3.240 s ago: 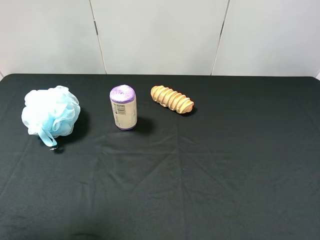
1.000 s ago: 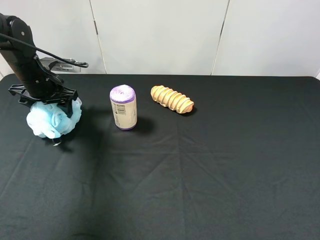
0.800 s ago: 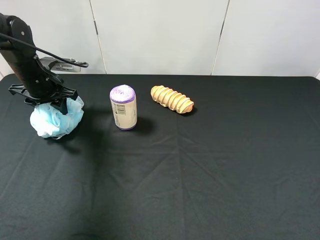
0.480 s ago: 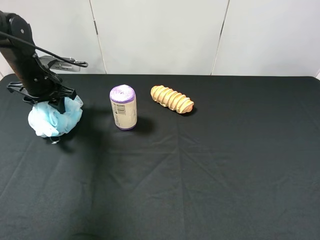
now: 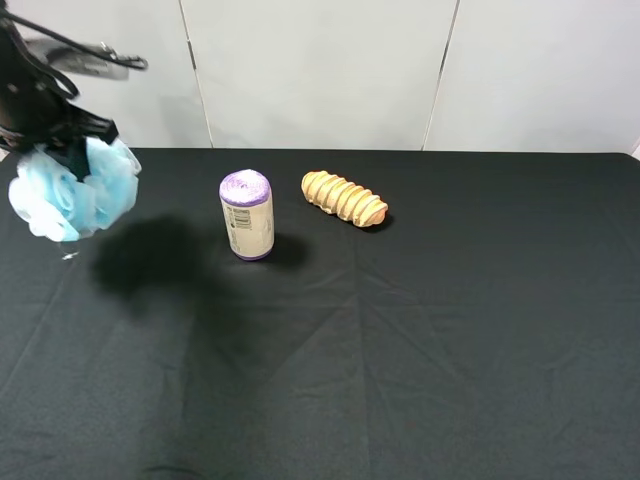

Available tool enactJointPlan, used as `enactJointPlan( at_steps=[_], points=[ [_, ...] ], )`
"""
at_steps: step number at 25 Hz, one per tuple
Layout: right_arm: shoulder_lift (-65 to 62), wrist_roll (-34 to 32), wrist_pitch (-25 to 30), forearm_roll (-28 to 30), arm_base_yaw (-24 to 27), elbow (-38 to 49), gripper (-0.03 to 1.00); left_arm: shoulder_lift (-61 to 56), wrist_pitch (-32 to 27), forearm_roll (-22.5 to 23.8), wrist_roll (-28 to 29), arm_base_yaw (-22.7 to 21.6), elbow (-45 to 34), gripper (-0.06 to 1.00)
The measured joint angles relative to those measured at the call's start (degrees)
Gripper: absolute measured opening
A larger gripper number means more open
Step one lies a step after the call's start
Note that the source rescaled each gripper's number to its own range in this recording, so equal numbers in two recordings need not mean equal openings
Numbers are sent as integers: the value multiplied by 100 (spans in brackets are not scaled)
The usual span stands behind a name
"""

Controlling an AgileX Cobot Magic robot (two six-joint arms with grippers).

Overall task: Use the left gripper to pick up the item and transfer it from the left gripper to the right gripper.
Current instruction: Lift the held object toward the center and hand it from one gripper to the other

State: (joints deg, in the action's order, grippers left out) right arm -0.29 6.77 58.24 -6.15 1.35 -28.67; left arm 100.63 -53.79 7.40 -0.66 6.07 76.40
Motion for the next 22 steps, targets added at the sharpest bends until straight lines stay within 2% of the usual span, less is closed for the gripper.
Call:
enactJointPlan(
  at_steps=[6,14,22],
  points=[
    [0,0,0,0,0,0,100,-693,-396,-66,7,0,0,16],
    [0,0,7,0,0,0,100,-1227,-604,-205,7,19,0,14],
    [0,0,7,0,0,0,100,-1246,-695,-680,-102,166,0,12]
  ],
)
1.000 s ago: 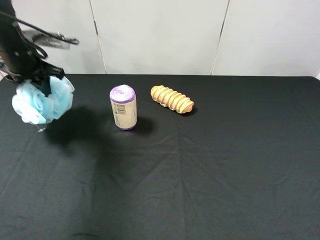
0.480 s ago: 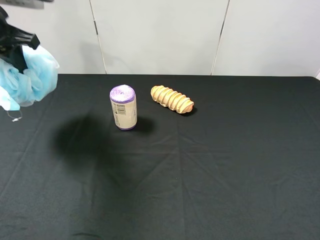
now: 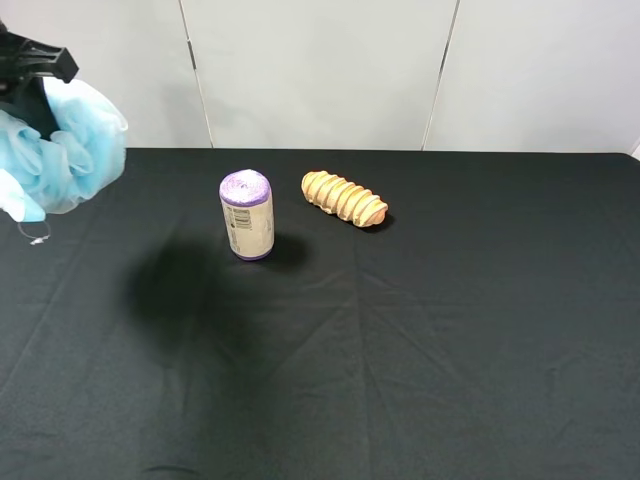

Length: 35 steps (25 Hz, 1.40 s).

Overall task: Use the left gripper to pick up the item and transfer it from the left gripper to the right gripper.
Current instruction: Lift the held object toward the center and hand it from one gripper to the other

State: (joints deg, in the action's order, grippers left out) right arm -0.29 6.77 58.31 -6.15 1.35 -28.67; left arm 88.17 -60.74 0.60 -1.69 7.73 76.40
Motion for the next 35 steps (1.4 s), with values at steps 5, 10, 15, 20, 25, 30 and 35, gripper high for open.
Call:
enactJointPlan(
  at_steps=[5,10,15,20,25,30,35],
  points=[
    [0,0,0,0,0,0,100,0,22,-514,-108,614,0,12],
    [0,0,0,0,0,0,100,0,189,-1347,-218,1127,0,10],
    [0,-132,0,-125,0,0,100,53,284,-2217,-466,1553,0,10],
    [0,-200,-38,-352,0,0,100,232,387,-3086,-801,1946,0,9],
    [0,-206,-67,-558,0,0,100,497,431,-3703,-1305,2155,0,9],
    [477,468,-91,-1359,0,-177,100,882,342,-4824,-2204,2186,0,9],
    [1047,1360,-515,-2131,-439,-401,100,1236,172,-5818,-2909,2186,0,9]
  ],
)
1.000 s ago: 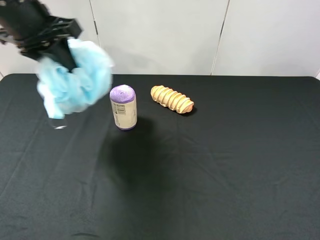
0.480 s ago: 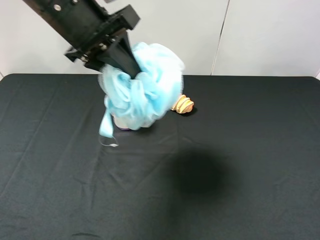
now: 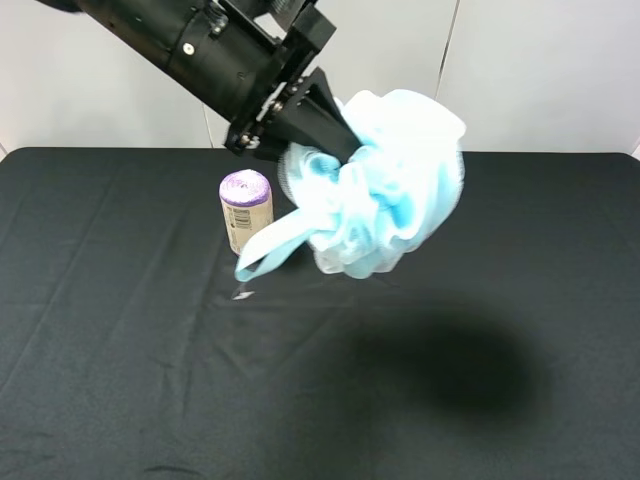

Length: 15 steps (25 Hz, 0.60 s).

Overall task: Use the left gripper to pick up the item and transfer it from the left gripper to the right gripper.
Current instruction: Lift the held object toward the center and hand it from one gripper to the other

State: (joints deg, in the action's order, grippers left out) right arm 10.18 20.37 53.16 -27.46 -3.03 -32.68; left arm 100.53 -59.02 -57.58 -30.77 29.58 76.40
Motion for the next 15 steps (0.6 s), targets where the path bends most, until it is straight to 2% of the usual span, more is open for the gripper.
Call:
enactJointPlan(
  at_steps=[1,6,11,15],
  points=[
    [0,0,0,0,0,0,100,32,0,-77,-66,0,0,9],
    [511,577,-250,-121,-906,-293,100,72,0,-151,-151,0,0,9],
    [1300,757,-625,-116,-1734,-585,100,72,5,-151,-159,0,0,9],
    [2163,1044,-908,159,-2494,-777,100,72,22,-151,-163,0,0,9]
  ],
)
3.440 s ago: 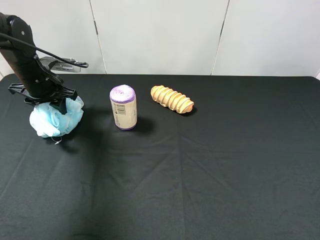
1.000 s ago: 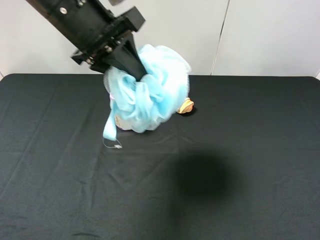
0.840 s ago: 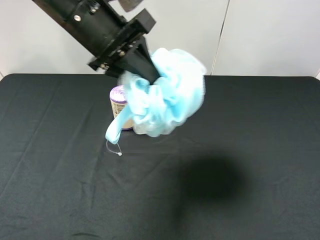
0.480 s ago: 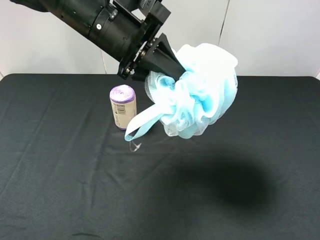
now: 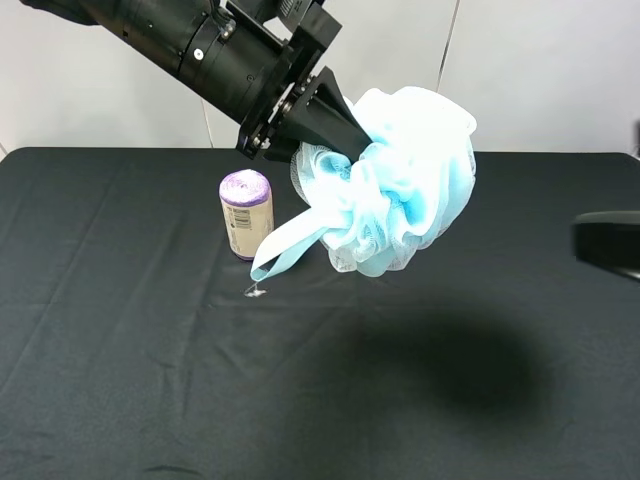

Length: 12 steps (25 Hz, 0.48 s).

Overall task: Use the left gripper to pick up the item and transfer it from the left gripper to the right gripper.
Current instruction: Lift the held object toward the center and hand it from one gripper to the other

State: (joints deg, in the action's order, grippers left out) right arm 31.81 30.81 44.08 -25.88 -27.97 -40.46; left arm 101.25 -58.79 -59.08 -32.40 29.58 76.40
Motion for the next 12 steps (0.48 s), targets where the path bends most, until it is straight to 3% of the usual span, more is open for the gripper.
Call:
enactJointPlan(
  at_steps=[7,12],
  points=[
    [1054,22,-449,762,-690,-544,100,0,132,0,0,0,0,8],
    [1683,22,-664,1002,-1050,-891,100,0,166,0,0,0,0,8]
  ],
)
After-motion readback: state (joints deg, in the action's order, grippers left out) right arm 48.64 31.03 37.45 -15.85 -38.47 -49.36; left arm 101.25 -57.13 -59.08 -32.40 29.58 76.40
